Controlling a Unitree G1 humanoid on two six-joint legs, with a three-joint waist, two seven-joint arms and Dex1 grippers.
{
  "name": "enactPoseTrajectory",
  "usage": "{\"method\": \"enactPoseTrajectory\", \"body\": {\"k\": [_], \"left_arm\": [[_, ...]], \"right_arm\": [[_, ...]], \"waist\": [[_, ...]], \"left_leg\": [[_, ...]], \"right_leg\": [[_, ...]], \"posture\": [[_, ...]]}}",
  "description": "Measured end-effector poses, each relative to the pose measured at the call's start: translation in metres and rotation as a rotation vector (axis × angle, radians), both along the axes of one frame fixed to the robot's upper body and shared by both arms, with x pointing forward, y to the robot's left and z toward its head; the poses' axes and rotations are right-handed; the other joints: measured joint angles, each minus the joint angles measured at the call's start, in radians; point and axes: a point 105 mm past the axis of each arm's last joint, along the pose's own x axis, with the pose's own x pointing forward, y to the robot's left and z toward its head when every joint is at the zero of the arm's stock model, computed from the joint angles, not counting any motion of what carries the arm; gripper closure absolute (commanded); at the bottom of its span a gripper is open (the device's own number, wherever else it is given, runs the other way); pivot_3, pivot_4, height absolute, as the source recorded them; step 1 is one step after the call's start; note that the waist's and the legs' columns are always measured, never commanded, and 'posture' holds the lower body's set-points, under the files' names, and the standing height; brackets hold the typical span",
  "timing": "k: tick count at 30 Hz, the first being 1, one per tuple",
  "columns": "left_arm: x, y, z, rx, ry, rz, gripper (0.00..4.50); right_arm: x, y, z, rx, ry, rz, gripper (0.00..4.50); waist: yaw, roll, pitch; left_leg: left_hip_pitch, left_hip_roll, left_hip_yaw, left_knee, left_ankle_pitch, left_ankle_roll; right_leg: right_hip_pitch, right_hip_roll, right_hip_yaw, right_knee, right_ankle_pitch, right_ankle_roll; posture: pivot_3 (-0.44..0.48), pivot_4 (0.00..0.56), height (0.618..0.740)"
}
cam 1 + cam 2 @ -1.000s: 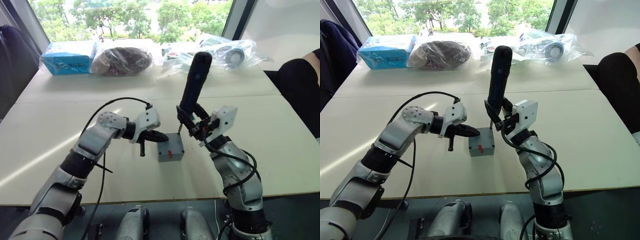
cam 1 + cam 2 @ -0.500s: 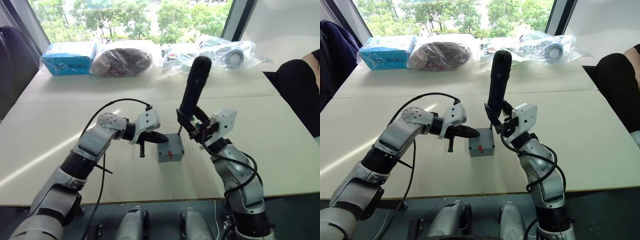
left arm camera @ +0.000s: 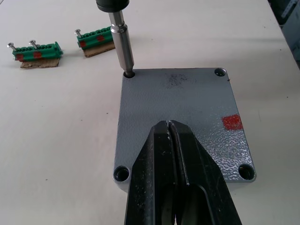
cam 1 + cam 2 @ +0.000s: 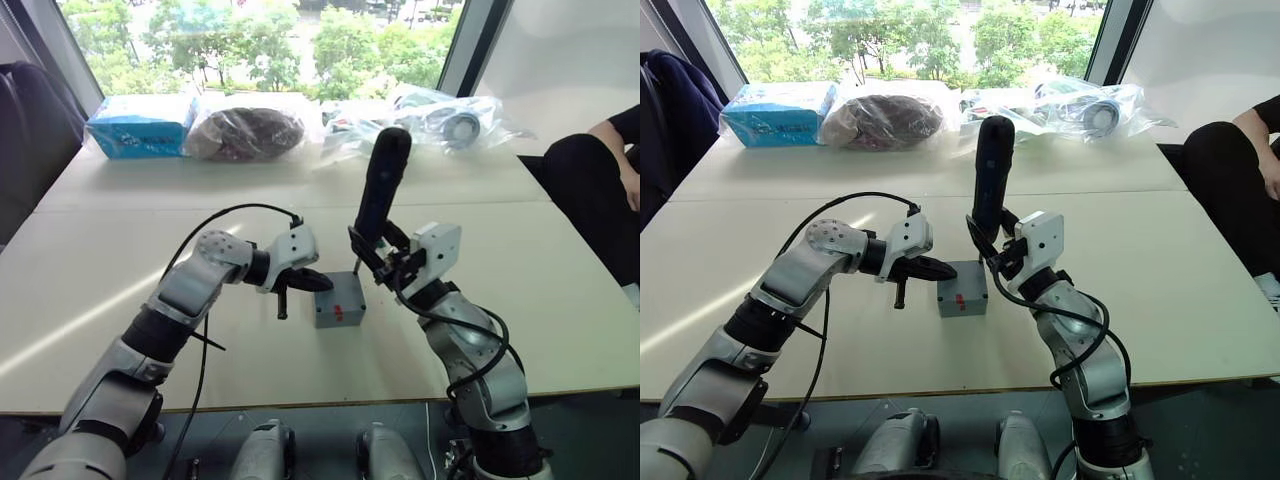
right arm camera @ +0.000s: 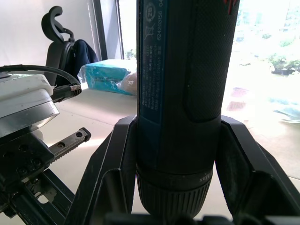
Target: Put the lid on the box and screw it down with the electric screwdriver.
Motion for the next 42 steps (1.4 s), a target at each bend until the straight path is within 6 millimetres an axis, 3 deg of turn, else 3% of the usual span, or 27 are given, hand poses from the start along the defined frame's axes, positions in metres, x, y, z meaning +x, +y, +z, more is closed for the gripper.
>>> {"method": "enactPoseTrajectory", "body": {"k": [20,27,29,33,35,39,42], "left_arm": [[-0.001,-0.002,-0.001,-0.006,0.003,-0.004,4.5],[-0.001,-0.004,0.001,-0.022,-0.007,-0.011,4.5],[0.0,-0.006,0.004,-0.043,-0.016,-0.012,4.5],[0.003,-0.009,0.006,-0.099,0.006,0.015,4.5],[0.012,-0.012,0.014,-0.216,0.049,0.098,4.5],[0.03,-0.008,0.051,-0.424,-0.023,0.259,4.5],[0.018,0.004,0.057,-0.41,0.052,0.199,4.5]], "right_arm": [[-0.001,-0.002,0.001,-0.02,0.006,-0.004,2.73],[0.003,-0.005,0.023,-0.013,0.036,0.021,2.73],[0.006,-0.009,0.043,-0.019,0.03,0.036,2.73],[0.005,-0.024,0.099,0.019,-0.076,0.017,2.73],[0.007,-0.037,0.118,0.061,-0.047,-0.007,2.73],[0.016,-0.072,0.109,0.102,0.195,-0.034,2.73],[0.018,-0.11,0.086,0.024,0.408,-0.132,2.73]], "waist": [[0.0,0.001,-0.006],[0.001,0.007,-0.001],[0.002,0.011,0.002],[0.004,0.012,0.003],[0.005,0.011,0.005],[0.014,0.006,0.013],[0.018,0.012,0.016]], "left_leg": [[-0.001,0.0,0.0,-0.004,-0.001,-0.002],[-0.007,-0.001,0.0,-0.004,-0.001,-0.001],[-0.019,-0.001,0.0,-0.002,0.0,0.0],[-0.024,-0.002,0.0,-0.002,0.001,0.0],[-0.025,-0.002,0.0,-0.002,0.001,0.0],[-0.027,-0.002,0.0,-0.002,0.001,0.0],[-0.027,-0.003,0.002,-0.002,0.0,0.001]], "right_leg": [[0.0,-0.005,0.001,-0.007,0.0,0.0],[-0.006,-0.007,0.001,-0.007,0.0,-0.001],[-0.015,-0.007,0.001,-0.005,0.001,-0.001],[-0.019,-0.007,-0.001,-0.004,0.002,-0.001],[-0.018,-0.006,-0.002,-0.004,0.004,0.002],[-0.019,-0.006,-0.003,-0.005,0.004,0.003],[-0.019,-0.004,-0.004,-0.005,0.004,0.003]], "posture": [[0.0,0.15,0.74],[0.0,0.15,0.74],[0.0,0.15,0.74],[0.0,0.15,0.74],[0.0,0.15,0.74],[0.0,0.15,0.74],[0.0,0.15,0.74]]}}
